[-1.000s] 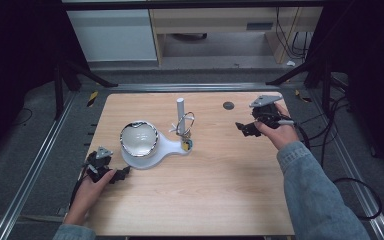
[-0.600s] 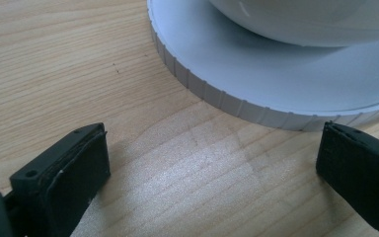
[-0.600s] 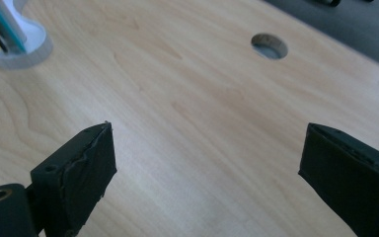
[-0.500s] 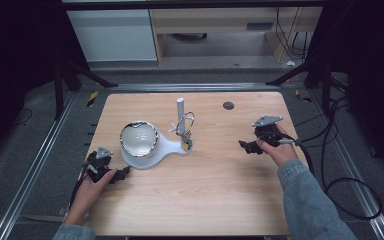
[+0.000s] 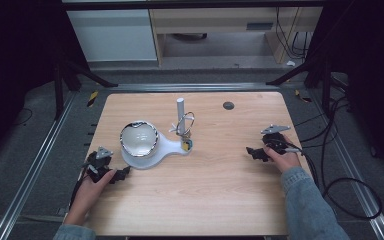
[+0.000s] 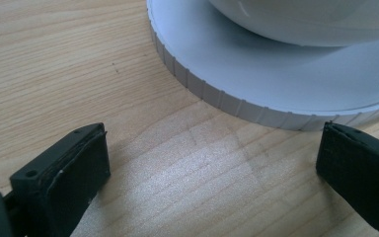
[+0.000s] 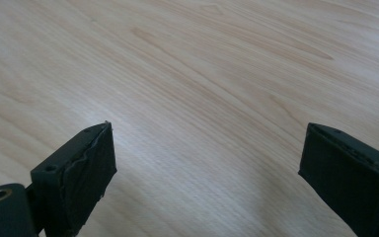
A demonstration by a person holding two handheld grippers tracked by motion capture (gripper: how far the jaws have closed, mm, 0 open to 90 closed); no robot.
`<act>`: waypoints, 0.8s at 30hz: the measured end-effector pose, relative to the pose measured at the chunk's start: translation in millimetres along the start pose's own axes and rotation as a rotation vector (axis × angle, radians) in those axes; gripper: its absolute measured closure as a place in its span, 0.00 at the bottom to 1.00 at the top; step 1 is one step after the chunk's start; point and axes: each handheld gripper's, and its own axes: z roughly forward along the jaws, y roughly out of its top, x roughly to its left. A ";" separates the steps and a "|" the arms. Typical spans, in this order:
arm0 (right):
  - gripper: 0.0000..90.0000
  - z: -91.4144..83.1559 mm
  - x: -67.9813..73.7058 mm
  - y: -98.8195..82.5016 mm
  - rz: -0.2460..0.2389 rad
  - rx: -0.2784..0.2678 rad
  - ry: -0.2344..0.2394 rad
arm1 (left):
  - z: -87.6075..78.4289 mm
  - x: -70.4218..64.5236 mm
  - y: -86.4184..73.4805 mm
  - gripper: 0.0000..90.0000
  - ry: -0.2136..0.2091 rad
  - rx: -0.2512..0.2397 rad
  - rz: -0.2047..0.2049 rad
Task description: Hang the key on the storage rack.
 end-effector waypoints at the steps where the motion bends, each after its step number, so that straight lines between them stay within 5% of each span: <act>1: 0.08 0.5 -3.0 -1.6 0.018 -0.002 -0.003 | 0.0 0.0 0.0 0.00 0.000 0.000 0.000; 8: 0.07 4.1 -18.1 -11.1 0.096 -0.014 -0.018 | 0.0 -0.1 0.0 0.00 0.000 0.000 0.000; 24: 0.01 12.3 -11.6 -12.8 0.101 0.029 -0.087 | -0.1 -0.2 -0.1 0.00 0.000 0.001 0.000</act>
